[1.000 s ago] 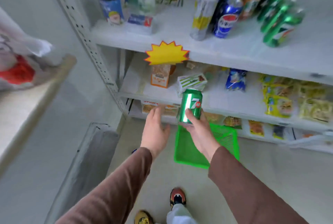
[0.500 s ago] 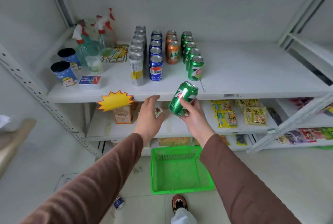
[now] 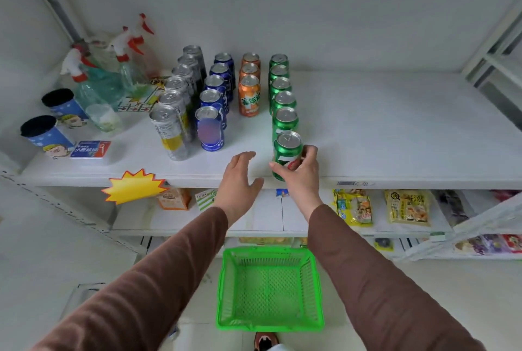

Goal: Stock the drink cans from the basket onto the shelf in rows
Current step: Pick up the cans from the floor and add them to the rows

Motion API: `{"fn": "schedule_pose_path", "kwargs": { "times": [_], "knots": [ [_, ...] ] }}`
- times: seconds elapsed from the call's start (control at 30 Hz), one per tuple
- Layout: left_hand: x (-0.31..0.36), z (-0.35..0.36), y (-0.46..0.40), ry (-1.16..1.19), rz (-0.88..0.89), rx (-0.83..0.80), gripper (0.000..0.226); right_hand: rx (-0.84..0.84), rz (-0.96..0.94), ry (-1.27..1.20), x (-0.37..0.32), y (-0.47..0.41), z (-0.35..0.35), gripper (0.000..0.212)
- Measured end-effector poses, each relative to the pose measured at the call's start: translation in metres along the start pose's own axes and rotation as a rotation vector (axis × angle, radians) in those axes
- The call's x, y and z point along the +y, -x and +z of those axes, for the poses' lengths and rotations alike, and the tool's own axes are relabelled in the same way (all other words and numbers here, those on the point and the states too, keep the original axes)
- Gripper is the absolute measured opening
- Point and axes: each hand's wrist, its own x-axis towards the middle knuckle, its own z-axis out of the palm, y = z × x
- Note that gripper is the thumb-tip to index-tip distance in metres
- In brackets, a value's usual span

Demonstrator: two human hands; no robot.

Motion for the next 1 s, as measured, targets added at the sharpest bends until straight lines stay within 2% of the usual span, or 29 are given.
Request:
{"fn": "schedule_pose_path", "kwargs": {
  "times": [0.2,0.4,0.67,1.0],
  "knots": [
    [-0.005,0.013,-0.018,-0.026,-0.019,-0.022,0.059,0.07,-0.06,0.043,0.007,-0.011,0.005,0.078],
    [-0.009,0.023,-0.028,-0.036,-0.007,-0.056,0.059,-0.017,-0.092,0.066,0.016,-0.018,0.001,0.084],
    [-0.017,0.025,-0.032,-0.043,-0.013,-0.068,0.06,-0.045,-0.16,0.202,0.031,-0.015,-0.01,0.063],
    [-0.021,0.019,-0.02,-0.035,-0.027,-0.037,0.059,0.017,-0.164,0.229,0.031,-0.01,-0.004,0.067]
  ]
}}
